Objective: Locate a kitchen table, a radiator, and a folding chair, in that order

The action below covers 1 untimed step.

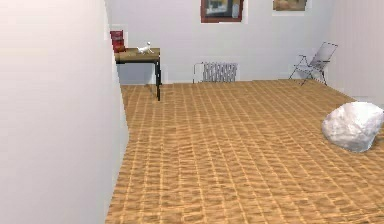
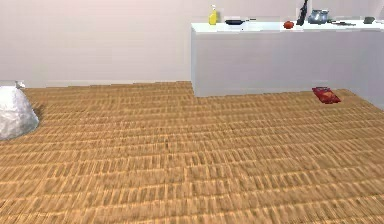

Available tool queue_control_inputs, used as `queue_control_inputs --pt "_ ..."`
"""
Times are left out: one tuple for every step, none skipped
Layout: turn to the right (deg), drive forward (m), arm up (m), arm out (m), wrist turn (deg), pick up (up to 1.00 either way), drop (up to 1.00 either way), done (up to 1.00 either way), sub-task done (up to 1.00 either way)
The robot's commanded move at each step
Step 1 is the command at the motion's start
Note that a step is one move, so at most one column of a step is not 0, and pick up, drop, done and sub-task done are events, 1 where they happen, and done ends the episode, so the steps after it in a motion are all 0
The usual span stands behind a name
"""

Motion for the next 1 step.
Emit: queue_control_inputs --pt "-3.0 0.00 0.00 0.00 0.0 0.00 0.00 0.00 0.00"
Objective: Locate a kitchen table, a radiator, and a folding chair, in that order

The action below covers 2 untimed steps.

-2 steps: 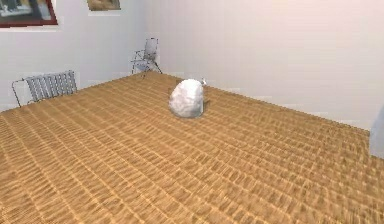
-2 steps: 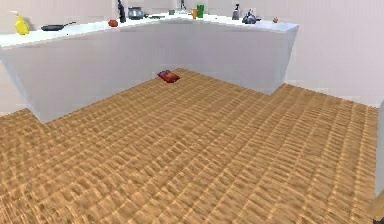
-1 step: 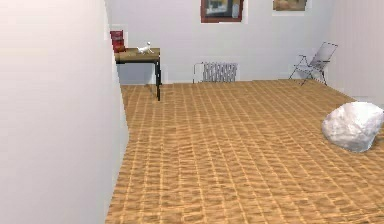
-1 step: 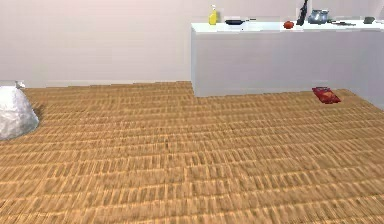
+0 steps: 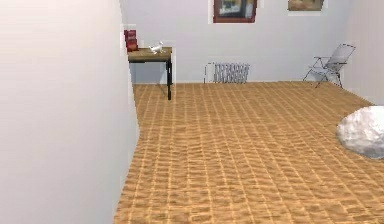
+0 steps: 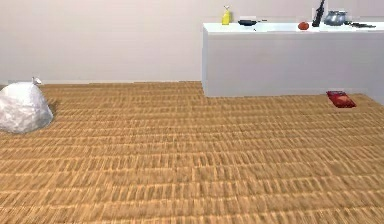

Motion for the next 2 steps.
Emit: queue_control_inputs --pt "0.0 0.85 0.00 0.00 0.0 0.00 0.00 0.00 0.00" --pt "-6.0 0.00 0.00 0.00 0.0 0.00 0.00 0.00 0.00"
